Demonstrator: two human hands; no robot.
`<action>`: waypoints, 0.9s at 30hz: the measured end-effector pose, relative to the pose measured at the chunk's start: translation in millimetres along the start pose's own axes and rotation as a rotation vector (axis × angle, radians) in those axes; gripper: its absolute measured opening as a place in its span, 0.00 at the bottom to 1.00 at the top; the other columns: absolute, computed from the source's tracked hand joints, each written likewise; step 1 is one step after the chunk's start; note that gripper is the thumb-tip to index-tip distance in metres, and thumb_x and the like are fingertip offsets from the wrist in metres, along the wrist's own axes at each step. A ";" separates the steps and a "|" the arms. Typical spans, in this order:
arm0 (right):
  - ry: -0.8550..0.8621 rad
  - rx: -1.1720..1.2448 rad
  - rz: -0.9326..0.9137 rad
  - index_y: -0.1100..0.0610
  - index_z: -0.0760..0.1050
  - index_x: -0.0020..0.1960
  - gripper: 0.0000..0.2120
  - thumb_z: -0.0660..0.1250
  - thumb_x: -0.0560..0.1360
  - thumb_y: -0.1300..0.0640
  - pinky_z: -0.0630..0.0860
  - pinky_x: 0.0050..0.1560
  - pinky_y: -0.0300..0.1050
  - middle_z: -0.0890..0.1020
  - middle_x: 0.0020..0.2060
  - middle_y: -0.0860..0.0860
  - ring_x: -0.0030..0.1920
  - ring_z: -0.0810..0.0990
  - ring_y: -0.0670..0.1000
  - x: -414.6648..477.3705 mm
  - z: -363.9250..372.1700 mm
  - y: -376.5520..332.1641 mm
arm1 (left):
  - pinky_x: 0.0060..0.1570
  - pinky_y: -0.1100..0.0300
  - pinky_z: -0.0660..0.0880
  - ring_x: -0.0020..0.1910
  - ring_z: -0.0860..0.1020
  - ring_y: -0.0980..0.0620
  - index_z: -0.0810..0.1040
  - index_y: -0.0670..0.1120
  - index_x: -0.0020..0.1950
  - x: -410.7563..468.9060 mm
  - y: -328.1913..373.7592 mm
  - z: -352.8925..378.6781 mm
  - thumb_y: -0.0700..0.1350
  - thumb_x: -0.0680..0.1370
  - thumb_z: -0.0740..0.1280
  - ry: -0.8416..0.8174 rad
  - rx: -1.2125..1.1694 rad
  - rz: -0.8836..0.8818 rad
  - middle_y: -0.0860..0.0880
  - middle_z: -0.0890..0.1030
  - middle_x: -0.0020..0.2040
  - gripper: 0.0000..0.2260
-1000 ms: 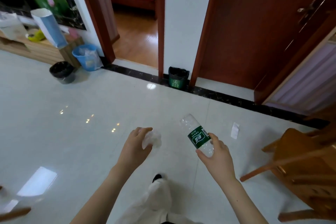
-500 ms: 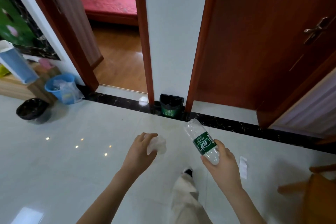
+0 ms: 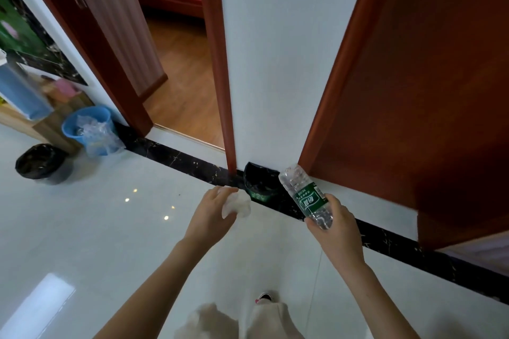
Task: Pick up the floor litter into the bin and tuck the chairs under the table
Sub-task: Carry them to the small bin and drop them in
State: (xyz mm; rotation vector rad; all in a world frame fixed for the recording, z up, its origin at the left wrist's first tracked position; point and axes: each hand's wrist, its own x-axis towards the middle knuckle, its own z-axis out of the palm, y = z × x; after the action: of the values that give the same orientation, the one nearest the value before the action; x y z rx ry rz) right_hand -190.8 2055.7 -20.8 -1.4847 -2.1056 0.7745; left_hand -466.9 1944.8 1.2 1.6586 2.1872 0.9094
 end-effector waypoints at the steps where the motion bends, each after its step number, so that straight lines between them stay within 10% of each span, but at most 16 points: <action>1: -0.005 0.010 0.000 0.45 0.68 0.65 0.30 0.73 0.67 0.41 0.79 0.42 0.53 0.79 0.47 0.45 0.46 0.78 0.50 18.7 2.3 -0.9 | 0.51 0.62 0.67 0.54 0.75 0.45 0.77 0.43 0.62 16.6 -3.0 3.1 0.38 0.71 0.73 -0.004 0.006 0.005 0.45 0.78 0.56 0.20; 27: -0.042 0.129 0.203 0.47 0.70 0.65 0.28 0.76 0.68 0.48 0.79 0.44 0.50 0.79 0.47 0.45 0.47 0.79 0.47 334.2 258.2 126.9 | 0.57 0.62 0.67 0.58 0.72 0.48 0.74 0.46 0.65 330.9 -251.9 258.8 0.41 0.72 0.71 -0.443 -0.053 -0.090 0.47 0.75 0.58 0.21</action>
State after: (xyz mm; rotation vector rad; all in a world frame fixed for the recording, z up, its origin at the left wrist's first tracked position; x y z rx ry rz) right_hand -376.0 2357.0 -284.2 -1.6412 -1.9142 1.0031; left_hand -628.3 2298.0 -297.3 1.5447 1.8990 0.5086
